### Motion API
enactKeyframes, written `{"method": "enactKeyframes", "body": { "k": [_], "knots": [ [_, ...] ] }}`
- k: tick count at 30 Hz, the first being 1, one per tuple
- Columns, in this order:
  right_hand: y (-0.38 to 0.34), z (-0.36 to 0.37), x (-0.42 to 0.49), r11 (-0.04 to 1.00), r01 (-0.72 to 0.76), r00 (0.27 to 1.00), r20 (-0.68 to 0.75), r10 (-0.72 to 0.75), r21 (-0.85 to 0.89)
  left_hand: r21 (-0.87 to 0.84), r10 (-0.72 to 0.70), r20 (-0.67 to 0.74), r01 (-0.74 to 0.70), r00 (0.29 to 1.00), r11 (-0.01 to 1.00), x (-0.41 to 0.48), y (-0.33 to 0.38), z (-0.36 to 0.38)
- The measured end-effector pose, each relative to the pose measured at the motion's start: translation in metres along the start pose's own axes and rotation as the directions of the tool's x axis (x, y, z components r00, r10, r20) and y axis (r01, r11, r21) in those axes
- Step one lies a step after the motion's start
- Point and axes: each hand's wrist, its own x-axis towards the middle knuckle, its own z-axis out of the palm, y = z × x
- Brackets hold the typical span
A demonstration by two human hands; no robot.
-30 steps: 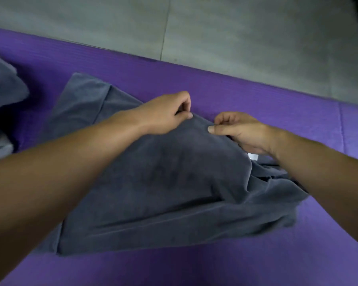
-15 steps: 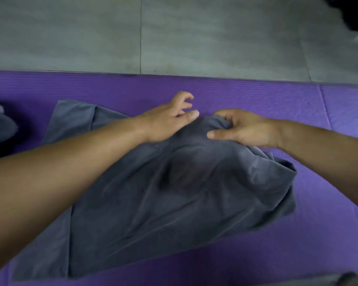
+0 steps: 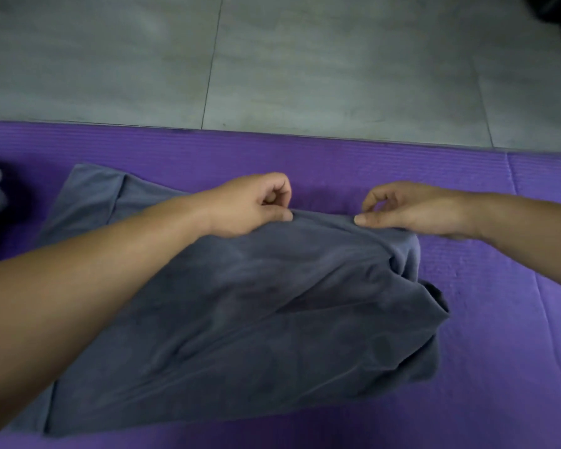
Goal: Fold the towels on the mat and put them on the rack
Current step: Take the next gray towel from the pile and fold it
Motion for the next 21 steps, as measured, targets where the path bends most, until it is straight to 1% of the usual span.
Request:
{"method": "enactKeyframes", "body": {
  "k": [2,4,5,6,8,10,12,14,16,19,21],
  "knots": [
    [0.01,-0.008,-0.002,0.999,0.018,0.999,0.034,-0.019,0.038,0.106,-0.064,0.022,0.061,0.998,0.993,0.001,0.001,-0.004],
    [0.021,-0.013,-0.002,0.984,0.064,0.995,0.062,-0.075,0.166,0.203,-0.102,0.084,0.083,0.991,0.976,0.007,0.016,-0.001],
    [0.025,-0.013,-0.003,0.964,0.097,0.991,0.062,-0.116,0.248,0.209,-0.115,0.126,0.087,0.985,0.974,0.013,0.027,0.006],
    [0.027,-0.012,-0.004,0.936,0.135,0.986,0.054,-0.161,0.326,0.167,-0.126,0.159,0.099,0.979,0.981,0.022,0.041,0.015],
    [0.032,-0.011,-0.004,0.869,0.199,0.972,0.02,-0.234,0.453,0.011,-0.135,0.17,0.135,0.976,0.991,0.043,0.07,0.033],
    [0.036,-0.014,-0.007,0.81,0.216,0.968,-0.012,-0.25,0.546,-0.098,-0.097,0.133,0.111,0.986,0.989,0.061,0.092,0.044],
    [0.045,-0.022,-0.013,0.777,0.215,0.971,-0.044,-0.235,0.591,-0.153,-0.086,0.134,0.106,0.987,0.983,0.069,0.103,0.046],
    [0.06,-0.027,-0.021,0.785,0.202,0.977,-0.066,-0.202,0.586,-0.144,-0.09,0.129,0.108,0.988,0.984,0.073,0.106,0.045],
    [0.074,-0.029,-0.03,0.841,0.162,0.985,-0.035,-0.169,0.517,-0.11,-0.079,0.138,0.094,0.987,0.989,0.076,0.107,0.043],
    [0.09,-0.031,-0.038,0.944,0.102,0.991,0.046,-0.123,0.314,-0.021,-0.1,0.107,0.103,0.989,0.994,0.08,0.103,0.04],
    [0.098,-0.04,-0.043,0.988,0.041,0.99,0.126,-0.06,0.149,0.048,-0.138,0.019,0.137,0.99,0.989,0.079,0.098,0.032]
  ]
}}
